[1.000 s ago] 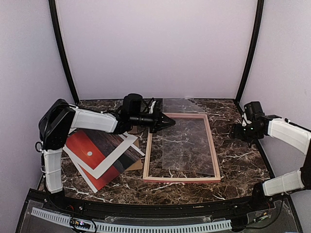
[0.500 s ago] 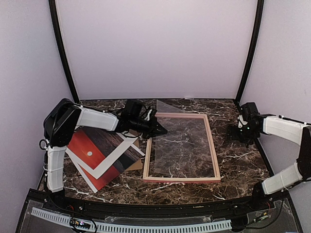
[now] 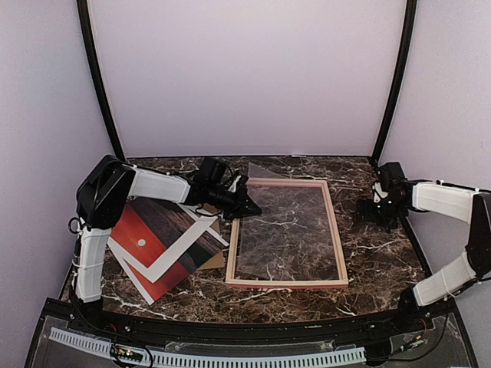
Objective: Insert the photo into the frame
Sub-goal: Move the frame body to the center of the board, then place the glass panel in the frame body.
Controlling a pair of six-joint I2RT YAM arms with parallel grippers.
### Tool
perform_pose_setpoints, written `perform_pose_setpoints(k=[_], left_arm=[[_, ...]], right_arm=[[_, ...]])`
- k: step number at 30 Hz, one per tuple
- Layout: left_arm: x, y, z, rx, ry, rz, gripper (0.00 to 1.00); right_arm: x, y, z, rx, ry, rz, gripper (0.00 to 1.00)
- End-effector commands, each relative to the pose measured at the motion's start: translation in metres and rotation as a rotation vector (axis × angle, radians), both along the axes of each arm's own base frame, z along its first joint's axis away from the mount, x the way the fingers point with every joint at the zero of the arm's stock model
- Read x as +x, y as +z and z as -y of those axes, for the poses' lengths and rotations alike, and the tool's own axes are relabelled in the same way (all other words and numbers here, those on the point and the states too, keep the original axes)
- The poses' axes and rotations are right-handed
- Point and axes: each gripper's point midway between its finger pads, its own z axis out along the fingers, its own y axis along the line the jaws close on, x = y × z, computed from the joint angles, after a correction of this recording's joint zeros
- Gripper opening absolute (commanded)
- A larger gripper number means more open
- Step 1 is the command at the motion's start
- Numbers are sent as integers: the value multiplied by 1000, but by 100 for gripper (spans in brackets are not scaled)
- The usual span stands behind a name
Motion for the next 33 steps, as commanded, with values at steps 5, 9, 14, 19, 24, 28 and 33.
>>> perform_pose_setpoints(k=[5, 9, 14, 19, 24, 28, 33], left_arm=[[-4, 14, 5, -23, -57, 24, 0], [-4, 14, 5, -19, -64, 28, 0], [-3, 13, 6, -14, -70, 29, 0], [-3, 11, 7, -6, -75, 25, 0], [-2, 11, 7, 0, -76, 24, 0], [-2, 10, 5, 8, -75, 23, 0], [-1, 10, 5, 10, -72, 23, 0]], right_arm=[[7, 3, -3, 15, 10, 29, 97], [5, 1, -3, 17, 10, 25, 97], [5, -2, -5, 25, 15, 20, 97], [5, -2, -6, 31, 19, 20, 97], [4, -4, -6, 34, 20, 14, 97], [3, -6, -7, 35, 21, 12, 97], [2, -8, -7, 36, 21, 8, 97]])
